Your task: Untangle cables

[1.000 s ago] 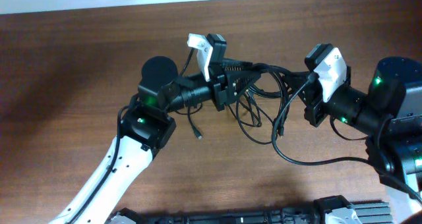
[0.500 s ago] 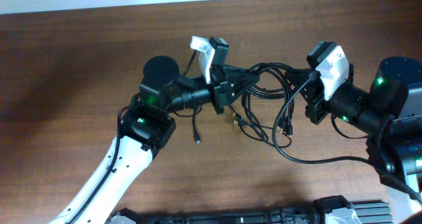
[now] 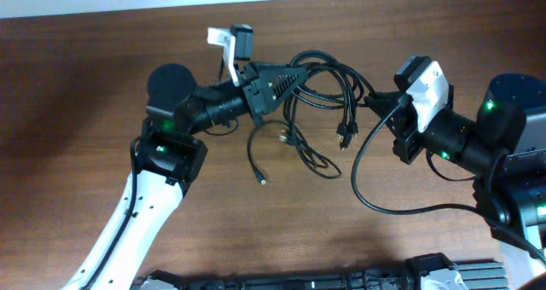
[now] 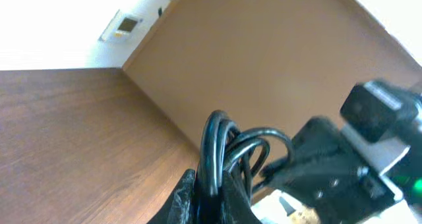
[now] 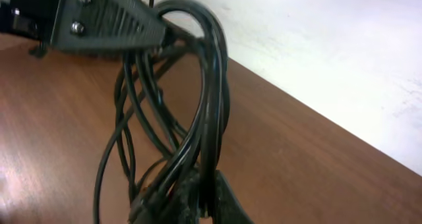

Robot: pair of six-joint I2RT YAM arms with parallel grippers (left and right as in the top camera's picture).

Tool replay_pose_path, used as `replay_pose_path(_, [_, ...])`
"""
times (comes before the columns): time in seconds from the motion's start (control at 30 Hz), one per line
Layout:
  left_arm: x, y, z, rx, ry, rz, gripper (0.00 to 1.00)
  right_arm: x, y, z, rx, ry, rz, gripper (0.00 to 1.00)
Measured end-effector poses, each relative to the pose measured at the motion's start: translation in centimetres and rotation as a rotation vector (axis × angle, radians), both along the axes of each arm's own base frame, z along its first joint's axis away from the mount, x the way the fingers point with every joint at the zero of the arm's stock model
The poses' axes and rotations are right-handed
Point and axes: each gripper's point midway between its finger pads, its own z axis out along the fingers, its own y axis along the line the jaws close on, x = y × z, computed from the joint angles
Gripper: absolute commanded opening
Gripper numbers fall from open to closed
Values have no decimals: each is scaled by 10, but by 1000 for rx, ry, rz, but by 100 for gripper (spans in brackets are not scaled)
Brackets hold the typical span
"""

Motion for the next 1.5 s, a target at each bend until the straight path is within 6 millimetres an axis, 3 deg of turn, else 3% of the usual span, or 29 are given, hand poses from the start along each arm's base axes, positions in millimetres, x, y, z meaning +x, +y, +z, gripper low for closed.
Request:
replay_pose_path(0.13, [3, 1, 5, -29, 33, 16, 0, -1, 0, -1, -1, 7, 0, 5])
replay_pose_path(0.2, [4, 2, 5, -36, 45, 21, 0, -1, 0, -2, -1, 9, 0, 34])
replay_pose_path(0.23, [4, 2, 5, -37, 45, 25, 0, -1, 0, -2, -4, 9, -2, 43])
replay_pose_path(0.33, [7, 6, 8, -31, -3, 36, 0, -2, -1, -3, -6, 11, -4, 55])
replay_pose_path(0.43, [0, 5, 8, 7, -104, -3, 0, -2, -1, -1, -3, 5, -5, 56])
replay_pose_path(0.57, [-25, -2, 6, 62, -283, -142, 0, 0, -1, 3, -13, -25, 2, 56])
replay_pose_path(0.73, [-43, -5, 6, 74, -388, -243, 0, -8, 9, 6, -69, -110, 121, 58])
replay_pose_path(0.83, [-55, -9, 13, 59, -466, -287, 0, -14, 16, 9, -85, -155, 194, 57])
replay_pose_path(0.87, [-59, -11, 16, 52, -491, -303, 0, -16, 17, 9, -87, -163, 208, 52])
replay_pose_path(0.9, [-64, -13, 18, 46, -508, -317, 0, -18, 19, 10, -84, -171, 229, 38])
replay_pose_path(0.93, [-68, -16, 19, 41, -519, -332, 0, -21, 21, 10, -82, -176, 249, 11])
replay_pose_path(0.97, [-70, -18, 19, 38, -525, -339, 0, -22, 23, 10, -78, -175, 260, 4])
replay_pose_path(1.2, [-71, -21, 20, 36, -523, -335, 0, -27, 24, 7, -73, -157, 279, 4])
replay_pose_path(1.33, [-67, -22, 21, 32, -496, -310, 21, -28, 24, 5, -72, -147, 279, 4])
replay_pose_path(1.4, [-65, -23, 21, 31, -488, -300, 53, -28, 24, 5, -72, -145, 279, 4])
replay_pose_path(1.5, [-60, -22, 23, 28, -471, -272, 64, -29, 24, 3, -74, -138, 282, 4])
